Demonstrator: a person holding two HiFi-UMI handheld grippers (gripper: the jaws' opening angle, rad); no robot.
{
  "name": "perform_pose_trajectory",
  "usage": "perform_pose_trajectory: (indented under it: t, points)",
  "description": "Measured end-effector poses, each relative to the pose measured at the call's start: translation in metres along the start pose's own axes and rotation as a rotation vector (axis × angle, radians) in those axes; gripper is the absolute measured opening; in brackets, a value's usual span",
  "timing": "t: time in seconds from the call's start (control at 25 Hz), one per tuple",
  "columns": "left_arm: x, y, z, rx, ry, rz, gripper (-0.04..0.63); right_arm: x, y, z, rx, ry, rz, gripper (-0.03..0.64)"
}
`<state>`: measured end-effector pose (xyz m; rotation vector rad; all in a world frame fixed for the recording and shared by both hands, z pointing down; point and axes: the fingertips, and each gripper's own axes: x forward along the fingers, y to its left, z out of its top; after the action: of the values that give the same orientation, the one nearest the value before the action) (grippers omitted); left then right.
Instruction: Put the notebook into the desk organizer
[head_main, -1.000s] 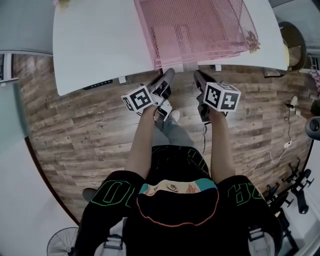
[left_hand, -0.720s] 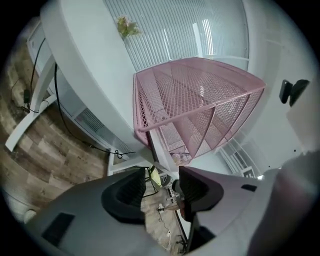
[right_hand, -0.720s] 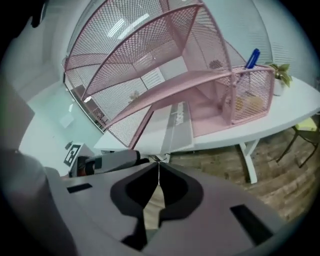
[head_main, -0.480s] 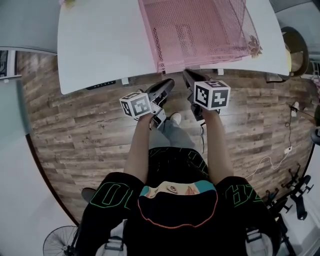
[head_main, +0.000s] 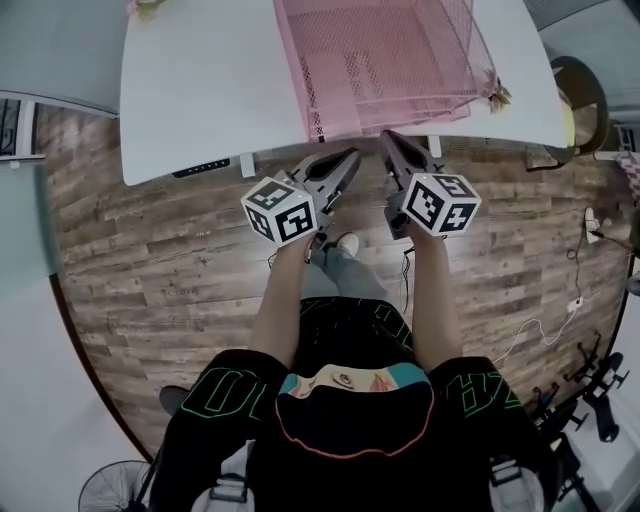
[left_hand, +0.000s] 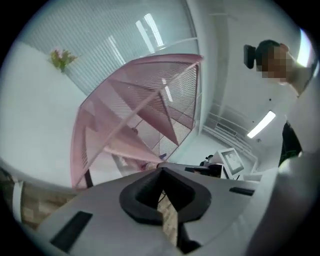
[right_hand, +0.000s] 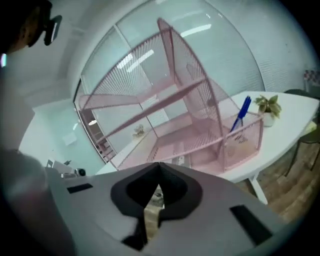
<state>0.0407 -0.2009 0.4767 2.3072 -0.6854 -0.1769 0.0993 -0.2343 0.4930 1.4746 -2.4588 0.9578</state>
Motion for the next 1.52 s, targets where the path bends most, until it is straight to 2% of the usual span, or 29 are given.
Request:
perform_pose_trajectory:
  t: [0.12,0.24,0.44,0.56,0.8,1.04,1.52]
  points:
    - [0.011,-0.026,0.017,0.133,-0.007,0.029,-0.006,-0.028,0.004,0.028,-0.054,-0.108,-0.007,0.002]
    - [0.021,-0.05,0.031,0.262,-0.012,0.083,-0.005,-0.054,0.008,0.053,-0.135,-0.173,-0.044,0.002]
    - [0.043,-0.095,0.054,0.445,-0.05,0.131,-0.005,-0.11,0.003,0.095,-0.259,-0.289,-0.175,0.003]
    - [0.054,-0.123,0.077,0.513,-0.098,0.13,-0.005,-0.148,0.0,0.127,-0.306,-0.377,-0.245,0.003]
    - [0.058,-0.159,0.108,0.526,-0.172,0.131,-0.005,-0.207,0.01,0.156,-0.41,-0.45,-0.302,0.002]
    - [0.059,-0.17,0.116,0.533,-0.201,0.121,-0.005,-0.226,0.01,0.162,-0.44,-0.483,-0.352,0.003]
    - [0.056,-0.175,0.122,0.553,-0.214,0.122,-0.005,-0.23,0.018,0.168,-0.47,-0.517,-0.332,0.002]
